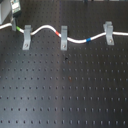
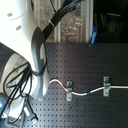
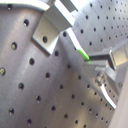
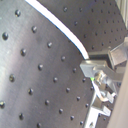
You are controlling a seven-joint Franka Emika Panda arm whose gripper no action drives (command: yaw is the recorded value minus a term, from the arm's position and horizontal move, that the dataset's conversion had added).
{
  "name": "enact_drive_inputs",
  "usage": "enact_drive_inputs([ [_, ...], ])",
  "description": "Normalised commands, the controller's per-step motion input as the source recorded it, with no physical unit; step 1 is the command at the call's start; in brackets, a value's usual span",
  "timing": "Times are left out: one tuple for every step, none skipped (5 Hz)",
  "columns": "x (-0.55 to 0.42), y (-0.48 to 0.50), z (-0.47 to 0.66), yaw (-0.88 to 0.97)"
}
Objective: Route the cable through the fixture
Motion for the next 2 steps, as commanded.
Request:
enact_drive_inputs([
  [-0.246,-0.108,0.00,0.22],
  [-0.140,-0.006,0.00,0.15],
])
